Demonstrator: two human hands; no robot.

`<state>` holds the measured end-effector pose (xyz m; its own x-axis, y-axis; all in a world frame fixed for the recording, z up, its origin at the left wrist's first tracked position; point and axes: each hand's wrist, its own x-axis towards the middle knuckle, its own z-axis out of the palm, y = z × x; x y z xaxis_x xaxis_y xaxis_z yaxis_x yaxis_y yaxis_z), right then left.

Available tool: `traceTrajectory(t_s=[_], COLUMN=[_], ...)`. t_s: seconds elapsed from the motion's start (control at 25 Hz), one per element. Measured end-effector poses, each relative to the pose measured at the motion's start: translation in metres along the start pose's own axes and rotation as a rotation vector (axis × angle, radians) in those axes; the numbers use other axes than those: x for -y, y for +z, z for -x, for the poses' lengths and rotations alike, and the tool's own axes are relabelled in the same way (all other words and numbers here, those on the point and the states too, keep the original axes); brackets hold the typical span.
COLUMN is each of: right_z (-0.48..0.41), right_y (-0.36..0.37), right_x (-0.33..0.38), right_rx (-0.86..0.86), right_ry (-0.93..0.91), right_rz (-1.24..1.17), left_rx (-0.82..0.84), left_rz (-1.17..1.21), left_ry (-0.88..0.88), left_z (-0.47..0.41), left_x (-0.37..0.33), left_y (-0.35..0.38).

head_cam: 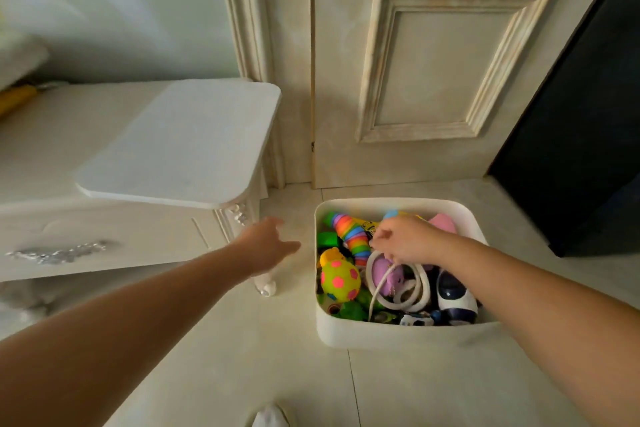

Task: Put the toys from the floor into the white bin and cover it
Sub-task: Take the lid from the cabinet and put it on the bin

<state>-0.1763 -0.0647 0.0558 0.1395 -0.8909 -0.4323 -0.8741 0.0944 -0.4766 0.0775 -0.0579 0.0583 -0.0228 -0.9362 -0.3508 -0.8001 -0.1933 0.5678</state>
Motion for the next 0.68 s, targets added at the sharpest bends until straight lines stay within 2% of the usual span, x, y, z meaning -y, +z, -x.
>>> traceTrajectory(t_s=[0.08, 0.28, 0.36, 0.44, 0.6, 0.68], right_z=[-0.006, 0.004, 0.004, 0.006, 0.014, 0.020], right_y=[0.001, 0.033, 0.046, 0.052, 0.046, 0.037], right_x=[0.043, 0.136, 0.152, 0.158, 0.147, 0.137], right_rx=[-0.110, -0.129, -0.114, -0.097, -0.108, -0.127], right_ry=[-0.043, -0.014, 0.013, 0.049, 0.079, 0.101], right_rz=[-0.121, -0.812, -0.993, -1.074, -1.164, -1.243], left_rx=[-0.076, -0.013, -0.070, -0.179, -0.298, -0.318], left_rz=[0.092, 0.911, 1.236, 1.474, 1.684, 1.706], left_ry=[-0.010, -0.291, -0.319, -0.298, -0.221, -0.220], left_z=[0.016, 0.052, 0.054, 0.051, 0.043, 0.040], left_x=[0.004, 0.030, 0.040, 0.043, 0.037, 0.033], left_y=[-0.028, -0.072, -0.082, -0.091, -0.100, -0.100])
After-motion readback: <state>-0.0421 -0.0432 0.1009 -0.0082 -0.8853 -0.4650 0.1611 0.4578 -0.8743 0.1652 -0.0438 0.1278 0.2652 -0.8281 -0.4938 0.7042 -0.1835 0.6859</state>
